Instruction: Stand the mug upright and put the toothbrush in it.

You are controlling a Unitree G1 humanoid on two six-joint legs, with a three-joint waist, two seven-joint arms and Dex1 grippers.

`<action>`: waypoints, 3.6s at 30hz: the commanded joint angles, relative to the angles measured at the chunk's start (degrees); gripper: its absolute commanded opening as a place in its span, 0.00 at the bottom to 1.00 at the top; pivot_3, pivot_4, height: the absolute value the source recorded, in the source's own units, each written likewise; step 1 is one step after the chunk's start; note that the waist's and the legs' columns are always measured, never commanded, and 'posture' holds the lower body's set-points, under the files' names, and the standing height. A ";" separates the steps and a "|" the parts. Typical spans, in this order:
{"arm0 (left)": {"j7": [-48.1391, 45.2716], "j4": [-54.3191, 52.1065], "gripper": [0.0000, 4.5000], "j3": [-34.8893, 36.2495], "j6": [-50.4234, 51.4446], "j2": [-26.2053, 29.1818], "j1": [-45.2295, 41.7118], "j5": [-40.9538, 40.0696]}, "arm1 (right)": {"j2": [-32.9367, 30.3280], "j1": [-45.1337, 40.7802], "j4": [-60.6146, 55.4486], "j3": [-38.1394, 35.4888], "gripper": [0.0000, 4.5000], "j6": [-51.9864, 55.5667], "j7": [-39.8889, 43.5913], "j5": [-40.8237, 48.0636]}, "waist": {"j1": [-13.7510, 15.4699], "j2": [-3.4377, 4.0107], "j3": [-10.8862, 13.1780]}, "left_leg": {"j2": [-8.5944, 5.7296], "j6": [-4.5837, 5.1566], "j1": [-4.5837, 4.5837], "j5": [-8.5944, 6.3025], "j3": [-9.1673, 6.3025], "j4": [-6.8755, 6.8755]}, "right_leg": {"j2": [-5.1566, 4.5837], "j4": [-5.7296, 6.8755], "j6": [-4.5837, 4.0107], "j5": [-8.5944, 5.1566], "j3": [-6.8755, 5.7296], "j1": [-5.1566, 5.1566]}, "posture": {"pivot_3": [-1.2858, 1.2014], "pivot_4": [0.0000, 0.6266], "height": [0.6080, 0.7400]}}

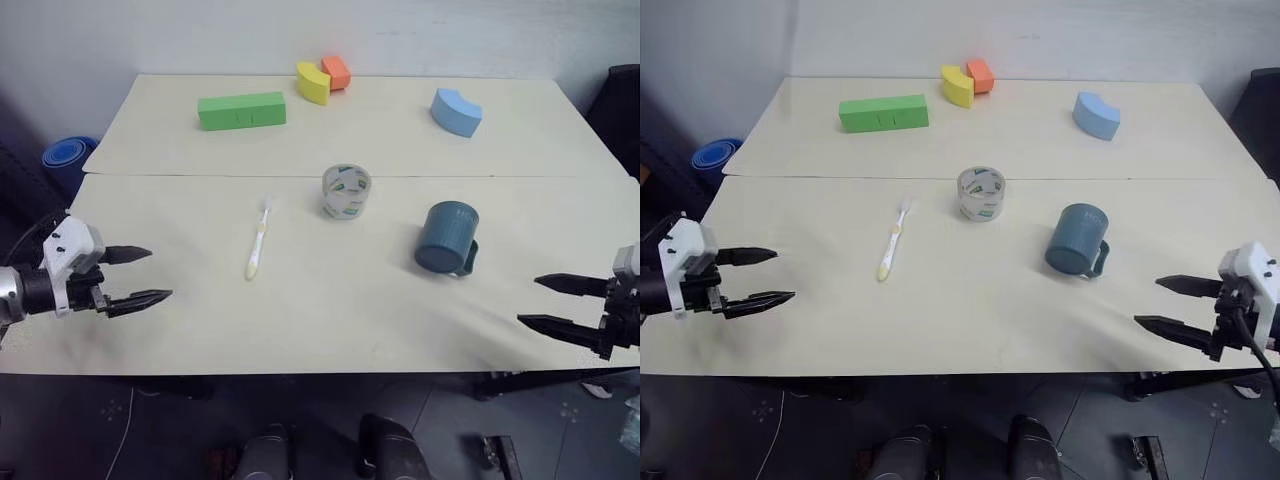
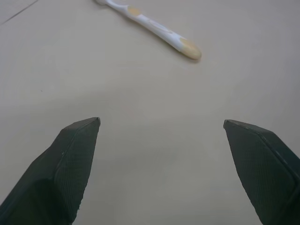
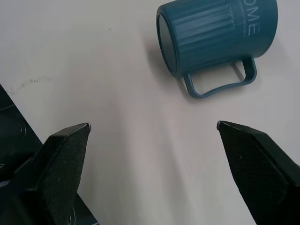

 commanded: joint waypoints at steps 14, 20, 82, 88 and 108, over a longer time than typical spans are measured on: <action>4.92 -0.41 1.00 0.97 1.34 -1.33 -2.74 0.38 | -0.63 -2.89 -3.71 0.71 1.00 2.81 -3.27 -0.20 | 0.02 0.00 0.00 | 0.00 -0.01 0.01 0.00 0.00 0.01 | 0.00 0.03 0.00 0.00 0.00 0.00 | 0.52 0.24 1.00; 3.44 -4.56 1.00 2.19 8.02 -1.81 -5.04 -5.68 | -1.89 -6.05 -6.69 2.75 1.00 3.48 -4.34 -0.87 | 0.02 0.00 0.00 | 0.00 -0.01 0.00 0.00 0.00 0.03 | 0.00 0.04 0.00 0.00 0.00 0.00 | 0.52 0.24 1.00; 8.19 -19.26 1.00 0.40 16.11 -0.07 -13.71 -11.10 | 44.61 -85.74 76.01 46.13 0.02 -37.94 -13.31 -47.29 | -6.00 0.22 0.18 | 0.03 -0.39 -0.13 0.13 -0.20 -0.30 | 0.00 1.04 -0.01 -0.01 -0.07 -0.69 | 0.52 0.24 1.00; 7.89 -17.75 1.00 -3.58 18.19 -3.40 -20.26 -14.33 | 36.22 -86.76 58.58 37.93 0.02 -25.06 -5.63 -38.83 | -5.79 0.34 0.31 | -0.01 -0.38 -0.28 0.13 -0.27 -0.29 | -0.01 0.99 -0.01 -0.01 -0.12 -0.74 | 0.52 0.24 1.00; 5.01 -18.99 1.00 -19.06 22.94 -19.79 -34.59 -18.72 | 1.94 -17.39 -2.64 -4.27 0.02 22.43 -12.84 -32.37 | -1.39 0.32 0.32 | -0.02 -0.25 -0.02 0.22 0.47 0.06 | -0.01 1.00 -0.01 -0.01 0.54 -0.67 | 0.52 0.24 1.00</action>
